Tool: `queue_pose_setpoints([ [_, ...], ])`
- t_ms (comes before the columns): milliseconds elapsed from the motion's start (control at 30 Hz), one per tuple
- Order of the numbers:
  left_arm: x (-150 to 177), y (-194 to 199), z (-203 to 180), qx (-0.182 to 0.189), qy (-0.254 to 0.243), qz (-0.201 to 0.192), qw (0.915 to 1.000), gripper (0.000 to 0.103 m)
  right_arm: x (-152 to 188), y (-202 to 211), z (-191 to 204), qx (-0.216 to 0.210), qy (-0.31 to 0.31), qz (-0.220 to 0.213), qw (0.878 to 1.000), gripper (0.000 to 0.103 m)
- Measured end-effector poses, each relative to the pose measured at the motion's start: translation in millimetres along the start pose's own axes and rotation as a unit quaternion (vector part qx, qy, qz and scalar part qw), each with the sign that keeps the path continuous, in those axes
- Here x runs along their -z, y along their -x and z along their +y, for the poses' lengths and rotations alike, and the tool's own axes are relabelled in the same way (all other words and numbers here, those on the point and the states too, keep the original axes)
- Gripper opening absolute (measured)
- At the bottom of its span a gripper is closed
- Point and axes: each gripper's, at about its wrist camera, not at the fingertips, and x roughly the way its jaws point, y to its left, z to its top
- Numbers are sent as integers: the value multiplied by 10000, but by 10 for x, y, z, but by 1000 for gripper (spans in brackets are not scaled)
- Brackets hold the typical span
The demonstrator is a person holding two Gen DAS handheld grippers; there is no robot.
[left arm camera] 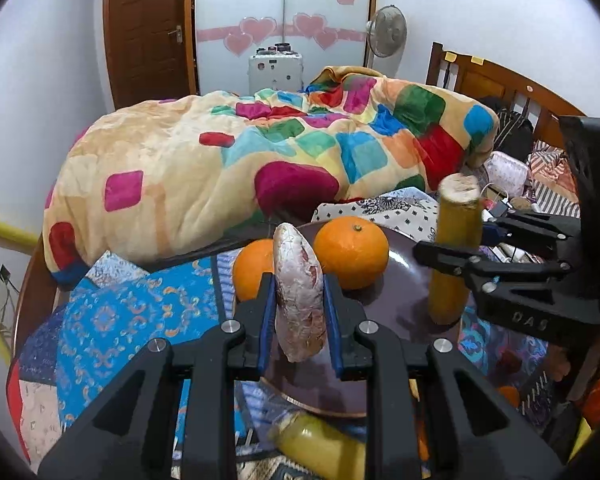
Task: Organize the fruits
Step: 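Carry the pomelo segment and yellow cob onto the brown plate and release both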
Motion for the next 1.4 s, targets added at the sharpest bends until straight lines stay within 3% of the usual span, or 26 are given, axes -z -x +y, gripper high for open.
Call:
queue_pose_setpoints([
  [267,-105,-171,-58,-53,-74,54,9999,23,-54,-123,-33,-38,17,90,10000,35],
  [467,-144,-270,-62,-39,-34,118,9999,23,-36,-247,-103,214,55,237,9995,39],
  [600,-154,-323,-103,-15,-66,150,9999,24,9,-270,-172,-7,-82,334,9994,38],
  [867,-127,-391,-188,130,-112,342,9993,30,34,-186,-134,62,19,307,9995,38],
  [1300,-59,89,-121,37,92,47,9999,34,97,312,30,235,146,-46,9996,38],
  [1400,-1,261,-88,-44,115,-21,9999,39,131,444,130,291,227,-143,9992,40],
])
